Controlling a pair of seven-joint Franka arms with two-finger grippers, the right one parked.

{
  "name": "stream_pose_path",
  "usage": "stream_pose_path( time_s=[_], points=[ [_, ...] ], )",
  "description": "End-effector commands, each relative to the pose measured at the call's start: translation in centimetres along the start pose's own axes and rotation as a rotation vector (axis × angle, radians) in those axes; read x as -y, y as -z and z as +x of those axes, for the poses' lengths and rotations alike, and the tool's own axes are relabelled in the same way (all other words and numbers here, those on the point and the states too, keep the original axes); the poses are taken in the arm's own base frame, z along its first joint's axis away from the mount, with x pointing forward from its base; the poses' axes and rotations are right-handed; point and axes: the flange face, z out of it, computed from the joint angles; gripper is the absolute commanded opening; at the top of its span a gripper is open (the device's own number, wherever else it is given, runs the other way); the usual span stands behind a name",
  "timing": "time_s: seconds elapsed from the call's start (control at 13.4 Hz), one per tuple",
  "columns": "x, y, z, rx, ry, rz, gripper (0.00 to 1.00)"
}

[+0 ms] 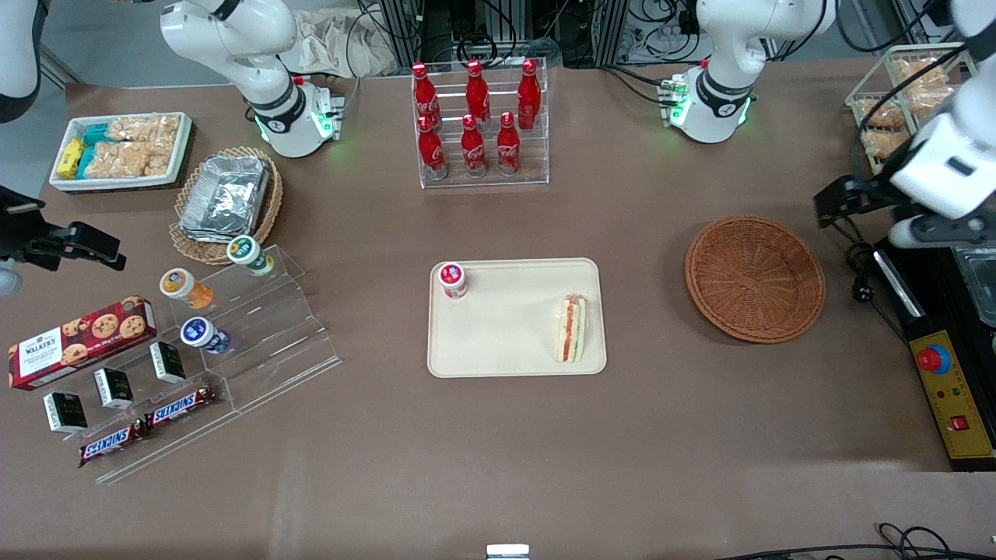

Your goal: Place sandwich from basket to tray

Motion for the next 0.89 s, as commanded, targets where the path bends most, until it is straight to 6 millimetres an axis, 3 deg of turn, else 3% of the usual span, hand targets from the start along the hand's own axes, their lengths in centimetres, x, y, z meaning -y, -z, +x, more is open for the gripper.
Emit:
stream_pose_path(
  time_s=[0.0, 0.22, 0.45, 0.82],
  points=[
    [1.2, -0.8, -1.1, -0.029, -0.041, -0.018, 1.00],
    [1.8, -0.4, -1.7, -0.093, -0.032, -0.022, 1.00],
    [1.2, 0.9, -0.2, -0.117, -0.037, -0.011, 1.00],
    [1.6, 1.1, 0.3, -0.121, -0.035, -0.002, 1.00]
  ],
)
